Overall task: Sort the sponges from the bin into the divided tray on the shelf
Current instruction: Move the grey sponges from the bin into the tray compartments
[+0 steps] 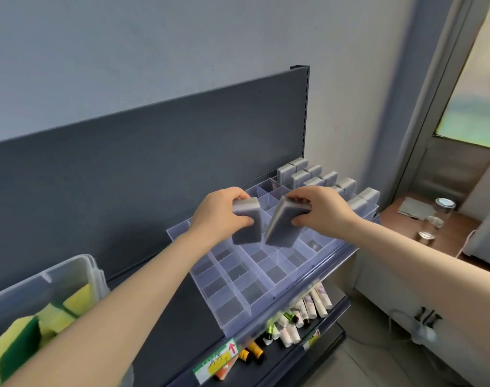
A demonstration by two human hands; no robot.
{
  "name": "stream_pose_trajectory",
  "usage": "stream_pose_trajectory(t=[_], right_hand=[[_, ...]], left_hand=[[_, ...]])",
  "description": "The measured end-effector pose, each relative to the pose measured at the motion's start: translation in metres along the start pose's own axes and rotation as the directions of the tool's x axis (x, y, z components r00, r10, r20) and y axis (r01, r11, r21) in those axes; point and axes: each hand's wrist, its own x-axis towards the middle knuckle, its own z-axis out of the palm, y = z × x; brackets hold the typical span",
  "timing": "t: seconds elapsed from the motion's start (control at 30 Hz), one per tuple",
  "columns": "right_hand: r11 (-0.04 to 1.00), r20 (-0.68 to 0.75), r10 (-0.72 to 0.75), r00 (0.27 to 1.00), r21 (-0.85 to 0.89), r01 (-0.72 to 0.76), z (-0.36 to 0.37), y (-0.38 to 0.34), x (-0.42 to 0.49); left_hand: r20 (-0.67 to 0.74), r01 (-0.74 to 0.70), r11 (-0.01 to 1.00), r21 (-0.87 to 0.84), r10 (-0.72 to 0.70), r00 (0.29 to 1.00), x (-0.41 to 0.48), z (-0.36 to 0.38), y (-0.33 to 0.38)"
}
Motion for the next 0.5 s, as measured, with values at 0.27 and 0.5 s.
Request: stream_pose_trajectory(t=[0.27, 0.5], right_hand=[[1.000, -0.027, -0.025, 0.999, -0.013, 0.025, 0.006, 0.020, 0.075], [1.000, 0.004, -0.018, 1.000, 0.000, 0.018, 0.017, 0.046, 0.128]], left_hand=[[-0.023, 0.022, 1.000, -0.006, -0.022, 1.000, 0.075, 0.000, -0.026], [-0.021, 0.053, 0.999, 0.005, -0.053, 0.998, 0.119, 0.014, -0.047]])
